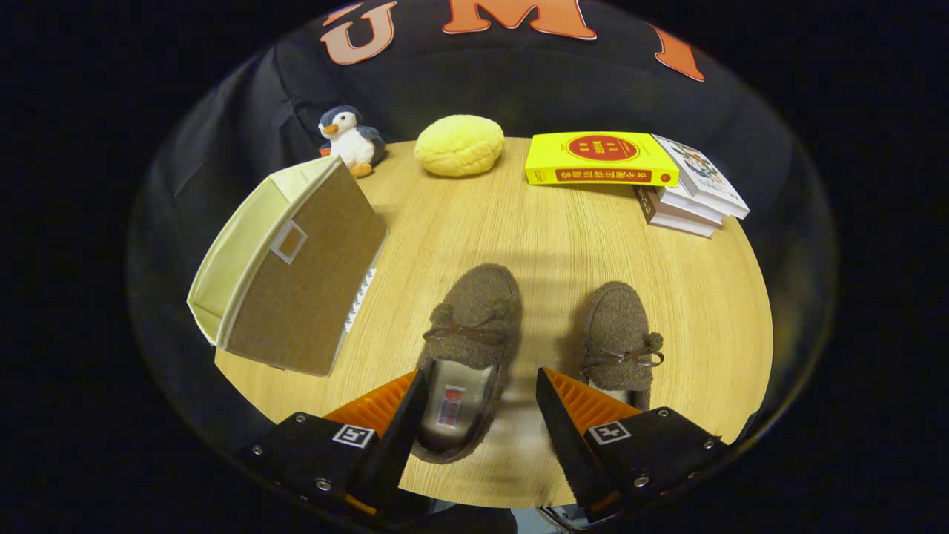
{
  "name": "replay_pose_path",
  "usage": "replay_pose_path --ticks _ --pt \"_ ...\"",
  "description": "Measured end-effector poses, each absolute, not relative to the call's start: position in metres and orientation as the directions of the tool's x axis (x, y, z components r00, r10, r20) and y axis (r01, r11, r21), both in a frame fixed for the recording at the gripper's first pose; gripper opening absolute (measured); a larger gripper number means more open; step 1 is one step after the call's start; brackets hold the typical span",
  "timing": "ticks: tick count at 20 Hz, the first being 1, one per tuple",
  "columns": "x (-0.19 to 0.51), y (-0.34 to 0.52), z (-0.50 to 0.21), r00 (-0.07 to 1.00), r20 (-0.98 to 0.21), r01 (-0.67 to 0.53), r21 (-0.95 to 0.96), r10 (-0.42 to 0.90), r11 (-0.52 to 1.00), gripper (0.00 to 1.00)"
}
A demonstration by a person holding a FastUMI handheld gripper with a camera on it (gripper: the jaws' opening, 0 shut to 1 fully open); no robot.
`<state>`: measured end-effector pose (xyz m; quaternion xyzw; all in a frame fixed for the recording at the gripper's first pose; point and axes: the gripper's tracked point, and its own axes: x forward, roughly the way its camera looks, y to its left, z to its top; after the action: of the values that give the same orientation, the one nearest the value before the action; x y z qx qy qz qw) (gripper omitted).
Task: Open the storage box then place both shoes into the box .Put the left shoe in first, then the right shoe, with the right side of both shoes facing outward in a uniform manner.
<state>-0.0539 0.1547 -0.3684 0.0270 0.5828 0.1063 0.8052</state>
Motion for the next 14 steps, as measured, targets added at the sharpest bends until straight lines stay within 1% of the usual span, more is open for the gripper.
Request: replay_pose_path --ticks 1,6,8,9,10,11,14 --pt "-0.056 0.153 -0.375 0.286 -0.938 -0.132 0.165 0.196 0.977 0.86" --pt "-0.058 0.149 -0.404 0.254 -0.952 -0.104 0.15 0.172 0.983 0.78" --pt "-0.057 0.148 -0.412 0.252 -0.954 -0.092 0.144 0.163 0.985 0.72" --pt "-0.056 0.147 -0.416 0.252 -0.954 -0.081 0.144 0.16 0.986 0.67" --pt "-0.053 0.146 -0.42 0.257 -0.955 -0.068 0.138 0.151 0.988 0.64" --pt "-0.051 0.144 -0.423 0.257 -0.955 -0.057 0.136 0.146 0.989 0.58" --pt "-0.045 0.145 -0.432 0.265 -0.953 -0.028 0.143 0.145 0.989 0.5"
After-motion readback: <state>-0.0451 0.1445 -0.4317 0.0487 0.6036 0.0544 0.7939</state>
